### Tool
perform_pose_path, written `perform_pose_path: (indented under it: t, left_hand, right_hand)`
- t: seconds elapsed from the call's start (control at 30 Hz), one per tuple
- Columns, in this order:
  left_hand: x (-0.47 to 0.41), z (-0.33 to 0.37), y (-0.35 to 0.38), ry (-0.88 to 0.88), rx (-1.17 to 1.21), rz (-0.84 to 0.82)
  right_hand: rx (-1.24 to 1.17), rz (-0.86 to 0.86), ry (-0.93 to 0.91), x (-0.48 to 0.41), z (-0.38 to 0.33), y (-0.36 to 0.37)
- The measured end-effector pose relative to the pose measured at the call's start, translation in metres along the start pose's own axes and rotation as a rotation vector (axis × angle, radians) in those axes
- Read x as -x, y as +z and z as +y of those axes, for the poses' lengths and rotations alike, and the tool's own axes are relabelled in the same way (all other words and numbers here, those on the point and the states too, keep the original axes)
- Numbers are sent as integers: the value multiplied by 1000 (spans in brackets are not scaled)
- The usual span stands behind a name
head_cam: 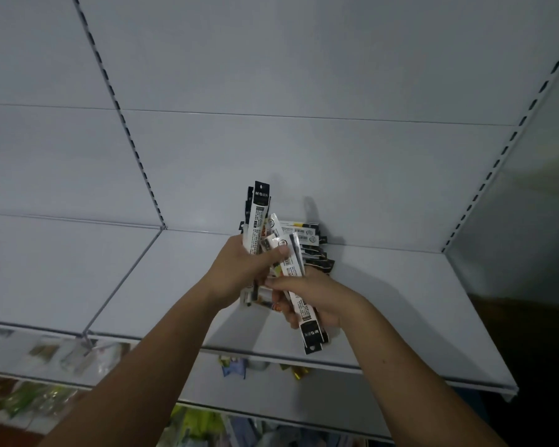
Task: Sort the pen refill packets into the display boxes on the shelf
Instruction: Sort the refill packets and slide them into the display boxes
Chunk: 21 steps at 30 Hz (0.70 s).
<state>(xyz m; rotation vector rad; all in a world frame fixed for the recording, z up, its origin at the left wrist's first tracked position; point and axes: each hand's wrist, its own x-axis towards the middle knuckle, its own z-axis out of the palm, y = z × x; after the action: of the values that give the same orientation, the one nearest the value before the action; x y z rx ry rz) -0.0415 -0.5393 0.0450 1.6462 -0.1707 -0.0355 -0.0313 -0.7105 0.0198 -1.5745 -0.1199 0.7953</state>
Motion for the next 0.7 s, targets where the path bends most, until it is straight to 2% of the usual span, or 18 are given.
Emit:
perform_pose_path:
  t: [0.17,0.3,0.43,0.53,0.6,0.7]
  left_hand:
    - [4,-8,8,-12,24,-6]
    - [2,-12,1,-28,149,57]
    - [-3,-11,-17,-74,319,252]
    - [-9,-9,-27,-64,410,328]
    - [-13,-11,-34,-67,442,349]
    - [-20,-19,-44,-52,469,345]
  right_hand:
    - [-22,-79,31,3,-1,-3]
    - [-93,-68,-80,11,3,-3]
    - [-303,-113,-199,15,22,-8]
    - [-524,-174,-297,6,31,-4]
    - [-631,-115,-336,-3,31,5]
    - [-793,67,-404,-21,27,25]
